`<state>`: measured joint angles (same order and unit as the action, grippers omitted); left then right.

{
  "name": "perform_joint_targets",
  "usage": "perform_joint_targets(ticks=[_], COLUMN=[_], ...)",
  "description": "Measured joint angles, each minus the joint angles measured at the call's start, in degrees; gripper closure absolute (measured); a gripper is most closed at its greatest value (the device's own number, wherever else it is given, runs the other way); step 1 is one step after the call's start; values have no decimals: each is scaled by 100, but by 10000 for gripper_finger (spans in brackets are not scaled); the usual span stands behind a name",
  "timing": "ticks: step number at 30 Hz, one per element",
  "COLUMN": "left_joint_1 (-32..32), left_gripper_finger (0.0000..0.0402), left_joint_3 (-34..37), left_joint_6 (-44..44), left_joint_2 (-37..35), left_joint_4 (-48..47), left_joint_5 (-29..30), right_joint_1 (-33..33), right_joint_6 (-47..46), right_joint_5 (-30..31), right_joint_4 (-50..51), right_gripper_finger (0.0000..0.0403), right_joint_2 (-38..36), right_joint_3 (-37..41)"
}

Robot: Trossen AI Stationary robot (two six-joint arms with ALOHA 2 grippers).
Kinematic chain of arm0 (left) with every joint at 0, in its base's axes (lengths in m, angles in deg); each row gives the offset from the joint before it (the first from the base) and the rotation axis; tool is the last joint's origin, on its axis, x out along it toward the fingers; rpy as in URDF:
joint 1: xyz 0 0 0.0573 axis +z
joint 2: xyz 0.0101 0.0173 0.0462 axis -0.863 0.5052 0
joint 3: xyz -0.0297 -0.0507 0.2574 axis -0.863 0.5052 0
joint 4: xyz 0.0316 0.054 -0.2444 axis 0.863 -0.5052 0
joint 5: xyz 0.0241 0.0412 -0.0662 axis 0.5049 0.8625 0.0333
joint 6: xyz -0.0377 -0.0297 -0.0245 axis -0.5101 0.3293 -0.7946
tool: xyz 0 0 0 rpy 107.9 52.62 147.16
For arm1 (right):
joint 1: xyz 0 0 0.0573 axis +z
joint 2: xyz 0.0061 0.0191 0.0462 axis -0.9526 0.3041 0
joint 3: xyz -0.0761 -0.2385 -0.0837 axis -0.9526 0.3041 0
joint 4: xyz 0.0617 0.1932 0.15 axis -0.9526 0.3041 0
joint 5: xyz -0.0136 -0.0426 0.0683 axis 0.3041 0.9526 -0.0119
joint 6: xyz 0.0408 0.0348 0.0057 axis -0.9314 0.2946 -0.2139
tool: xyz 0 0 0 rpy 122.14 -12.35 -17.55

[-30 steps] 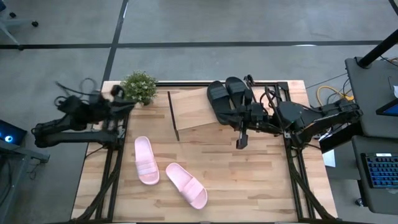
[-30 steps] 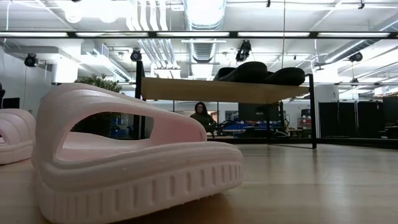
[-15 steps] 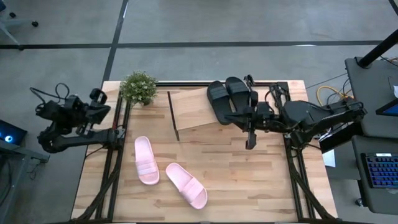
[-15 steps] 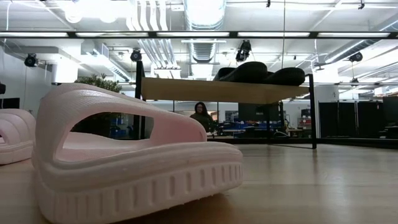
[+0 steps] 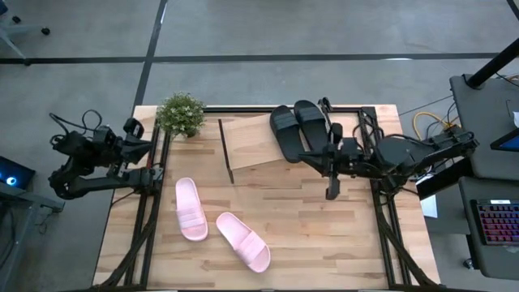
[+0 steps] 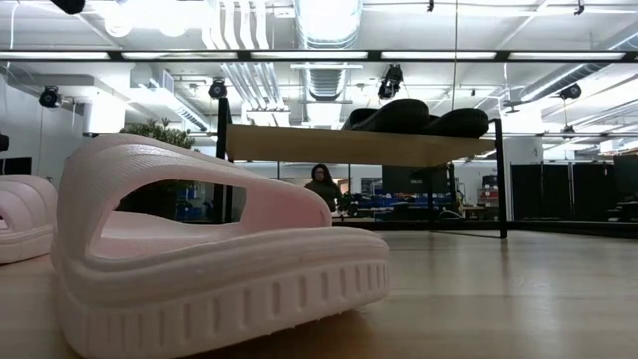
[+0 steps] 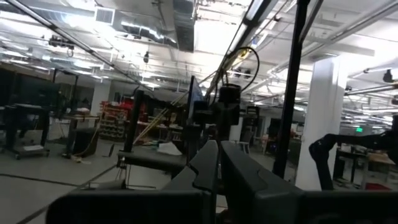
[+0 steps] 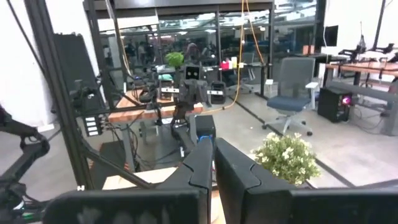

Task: Pick and place slides into the shelf
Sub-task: Put the bottom pink slipper on the shelf

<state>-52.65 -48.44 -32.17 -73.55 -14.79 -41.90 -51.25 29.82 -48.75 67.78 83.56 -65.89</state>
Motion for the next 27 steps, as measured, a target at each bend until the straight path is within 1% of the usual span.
perform_joint_targets(ticks=[3, 5, 9, 10, 15, 18, 20, 22, 25, 27], left_joint_1=[0, 0, -1, 0, 0, 0, 0, -2, -2, -4], left_gripper_finger=[398, 398, 398, 398, 398, 398, 398, 398, 398, 398], left_joint_3=[0, 0, 0, 0, 0, 1, 2, 2, 6, 4], left_joint_6=[-34, -38, -37, -38, -12, -1, 39, 104, 104, 104], left_joint_2=[-16, -42, -70, -70, -48, -29, -29, -44, -73, -75], left_joint_4=[-9, -13, -6, -11, -7, -14, -23, -167, -282, -301], left_joint_5=[-2, -2, 4, 20, 50, 54, 57, 61, 65, 73], right_joint_1=[44, -36, -568, -747, -1680, -1882, -1787, -1577, -1215, -956], right_joint_6=[-15, -23, -99, -139, -101, 49, 387, 626, 668, 605], right_joint_5=[208, 180, -569, -677, -993, -1042, -848, -417, 259, 478], right_joint_4=[-5, -2, -20, -73, -334, -309, -285, 6, 546, 587], right_gripper_finger=[394, 394, 394, 394, 394, 394, 394, 394, 395, 395], right_joint_2=[-30, -6, 42, 42, 26, -9, -70, -237, -714, -1090], right_joint_3=[0, 5, 13, 13, 13, 13, 13, 13, 142, 446])
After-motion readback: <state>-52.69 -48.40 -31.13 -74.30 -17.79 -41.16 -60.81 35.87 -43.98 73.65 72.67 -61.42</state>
